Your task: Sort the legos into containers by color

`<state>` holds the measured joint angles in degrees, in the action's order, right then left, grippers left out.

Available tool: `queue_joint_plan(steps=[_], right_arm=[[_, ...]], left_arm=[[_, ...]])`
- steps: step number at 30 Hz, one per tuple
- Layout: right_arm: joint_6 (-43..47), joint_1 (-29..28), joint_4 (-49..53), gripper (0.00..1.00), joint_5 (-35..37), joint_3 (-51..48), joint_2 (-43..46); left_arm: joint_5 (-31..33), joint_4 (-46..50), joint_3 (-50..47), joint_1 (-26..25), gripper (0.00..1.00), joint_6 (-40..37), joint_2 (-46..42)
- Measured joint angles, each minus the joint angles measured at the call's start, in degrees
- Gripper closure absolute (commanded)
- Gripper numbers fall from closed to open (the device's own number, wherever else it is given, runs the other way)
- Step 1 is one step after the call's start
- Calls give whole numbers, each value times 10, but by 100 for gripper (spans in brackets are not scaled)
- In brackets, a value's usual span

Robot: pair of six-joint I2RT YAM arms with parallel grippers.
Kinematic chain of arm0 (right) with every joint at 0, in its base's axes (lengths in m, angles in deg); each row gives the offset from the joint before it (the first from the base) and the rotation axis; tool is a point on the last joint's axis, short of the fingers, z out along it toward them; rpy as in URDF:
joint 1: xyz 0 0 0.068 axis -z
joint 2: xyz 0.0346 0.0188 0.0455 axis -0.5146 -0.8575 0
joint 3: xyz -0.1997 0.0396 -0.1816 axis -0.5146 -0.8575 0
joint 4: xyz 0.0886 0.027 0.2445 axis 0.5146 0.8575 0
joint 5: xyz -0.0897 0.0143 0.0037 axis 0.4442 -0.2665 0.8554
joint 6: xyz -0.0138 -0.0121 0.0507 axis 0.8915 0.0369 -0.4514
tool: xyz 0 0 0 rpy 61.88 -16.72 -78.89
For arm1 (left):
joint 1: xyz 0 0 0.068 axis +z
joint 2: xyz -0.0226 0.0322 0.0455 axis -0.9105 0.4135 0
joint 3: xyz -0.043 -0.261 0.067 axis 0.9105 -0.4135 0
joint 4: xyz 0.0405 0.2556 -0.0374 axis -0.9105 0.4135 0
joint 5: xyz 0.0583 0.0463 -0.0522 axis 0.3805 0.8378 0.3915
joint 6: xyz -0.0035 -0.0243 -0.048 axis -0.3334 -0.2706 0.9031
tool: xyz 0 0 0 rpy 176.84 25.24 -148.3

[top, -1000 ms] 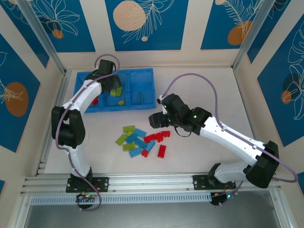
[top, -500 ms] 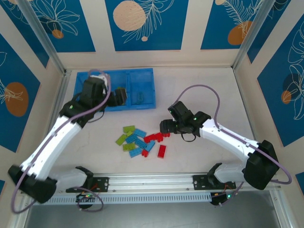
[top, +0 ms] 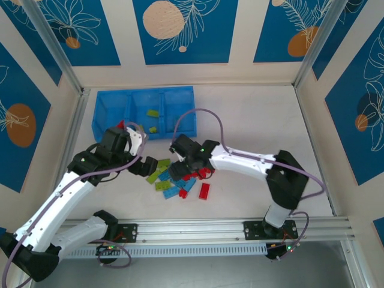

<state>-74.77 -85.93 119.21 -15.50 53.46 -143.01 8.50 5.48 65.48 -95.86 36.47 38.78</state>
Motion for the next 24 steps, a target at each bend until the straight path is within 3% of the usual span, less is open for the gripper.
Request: queue_joint_plan(steps=[7, 15, 24], right_arm=[[58, 51, -15, 38, -38, 60, -115], [65, 48, -5, 35, -82, 68, -139], [68, 51, 11, 55, -94, 83, -166]], left_arm=[[5, -12, -26, 0, 0, -17, -5], [-11, -17, -31, 13, 0, -17, -7], [-22, -20, -36, 23, 0, -17, -7]])
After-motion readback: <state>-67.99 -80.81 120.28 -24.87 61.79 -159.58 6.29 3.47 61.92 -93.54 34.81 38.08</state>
